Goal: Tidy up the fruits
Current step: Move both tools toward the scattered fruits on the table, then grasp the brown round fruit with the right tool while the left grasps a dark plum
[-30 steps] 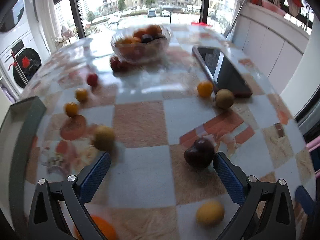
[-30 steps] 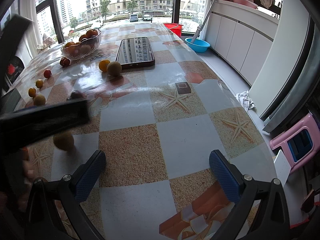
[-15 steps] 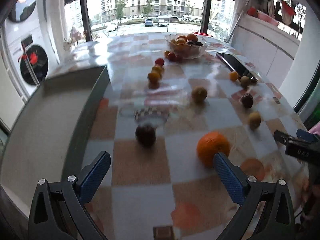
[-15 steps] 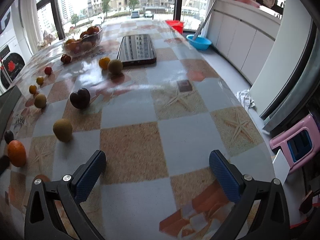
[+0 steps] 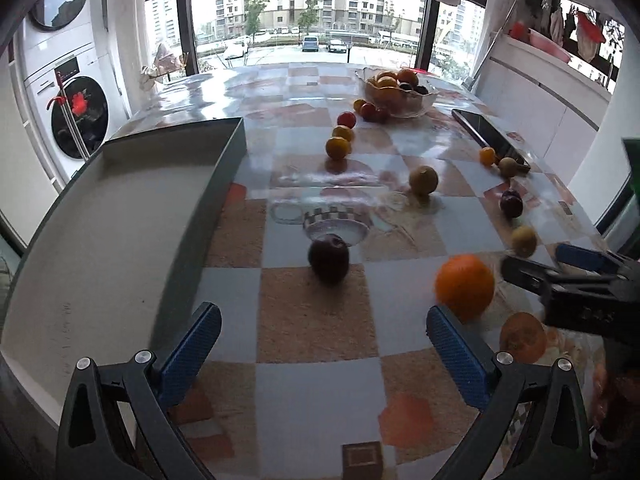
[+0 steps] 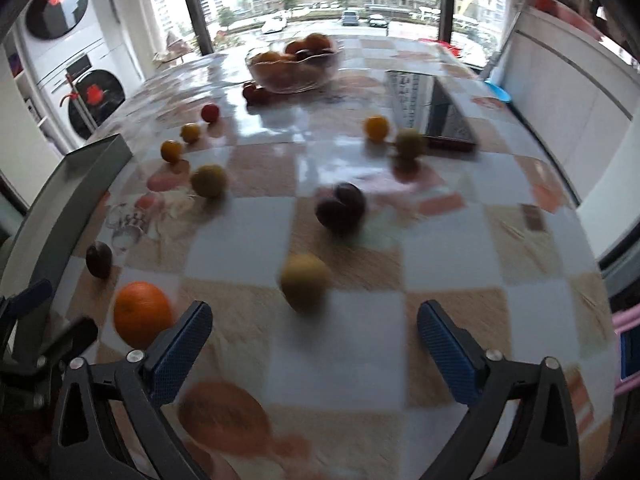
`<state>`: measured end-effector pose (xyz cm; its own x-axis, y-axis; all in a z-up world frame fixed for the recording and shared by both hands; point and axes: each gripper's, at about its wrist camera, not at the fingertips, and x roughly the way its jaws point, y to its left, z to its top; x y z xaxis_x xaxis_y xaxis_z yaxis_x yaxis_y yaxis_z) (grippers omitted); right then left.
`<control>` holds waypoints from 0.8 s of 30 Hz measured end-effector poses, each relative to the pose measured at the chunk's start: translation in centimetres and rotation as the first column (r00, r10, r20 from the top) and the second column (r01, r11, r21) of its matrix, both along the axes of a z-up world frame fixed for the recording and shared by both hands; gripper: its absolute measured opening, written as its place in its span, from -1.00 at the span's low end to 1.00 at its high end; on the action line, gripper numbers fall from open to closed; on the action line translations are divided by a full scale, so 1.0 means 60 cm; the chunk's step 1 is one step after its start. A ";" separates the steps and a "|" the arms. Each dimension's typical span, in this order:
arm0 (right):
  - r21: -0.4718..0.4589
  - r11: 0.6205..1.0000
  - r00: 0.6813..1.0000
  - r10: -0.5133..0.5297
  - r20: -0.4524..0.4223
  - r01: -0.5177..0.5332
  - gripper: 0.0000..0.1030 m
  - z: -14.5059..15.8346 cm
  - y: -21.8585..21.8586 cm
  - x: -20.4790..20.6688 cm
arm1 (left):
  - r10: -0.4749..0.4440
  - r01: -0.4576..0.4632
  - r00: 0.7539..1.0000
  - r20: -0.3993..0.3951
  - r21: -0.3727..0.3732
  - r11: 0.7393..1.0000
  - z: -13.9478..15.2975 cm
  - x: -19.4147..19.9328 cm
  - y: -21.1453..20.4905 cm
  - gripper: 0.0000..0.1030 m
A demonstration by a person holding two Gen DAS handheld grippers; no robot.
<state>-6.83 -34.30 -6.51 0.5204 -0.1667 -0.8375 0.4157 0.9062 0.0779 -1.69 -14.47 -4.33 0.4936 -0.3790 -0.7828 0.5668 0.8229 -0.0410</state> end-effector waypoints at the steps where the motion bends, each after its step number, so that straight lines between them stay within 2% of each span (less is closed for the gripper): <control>1: -0.023 1.000 1.000 -0.001 -0.003 0.001 0.71 -0.001 0.003 0.004 | 0.002 -0.002 1.000 0.002 0.003 1.000 0.001 0.001 0.000 1.00; 3: -0.073 0.997 1.000 -0.011 -0.006 0.011 -0.06 0.003 0.006 0.011 | 0.001 -0.001 1.000 0.014 0.008 1.000 0.005 0.002 -0.002 1.00; 5: -0.040 0.999 1.000 -0.017 0.014 0.018 -0.45 0.008 -0.002 0.005 | -0.009 0.008 1.000 0.024 0.023 1.000 0.004 0.001 -0.008 1.00; 10: 0.028 0.999 0.998 -0.044 0.048 0.043 -0.47 0.009 -0.027 -0.033 | -0.010 0.008 0.999 0.031 0.055 0.998 -0.006 0.013 -0.030 1.00; 15: 0.054 0.998 0.997 -0.046 0.064 0.043 -0.47 0.010 -0.035 -0.054 | -0.003 0.000 1.000 0.030 0.097 0.995 -0.022 0.041 -0.054 1.00; 17: 0.057 0.998 0.997 -0.046 0.069 0.042 -0.47 0.011 -0.036 -0.057 | 0.009 -0.009 1.000 -0.001 0.091 0.996 -0.029 0.054 -0.052 1.00; 24: 0.062 0.997 0.996 -0.045 0.071 0.041 -0.47 0.009 -0.037 -0.057 | 0.011 -0.008 1.000 -0.021 0.105 0.994 -0.029 0.057 -0.054 1.00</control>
<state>-10.22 -36.53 -5.98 0.5736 -0.1407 -0.8070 0.4454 0.8804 0.1631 1.73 -17.72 -6.06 0.4794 -0.2899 -0.8283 0.5588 0.8286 0.0334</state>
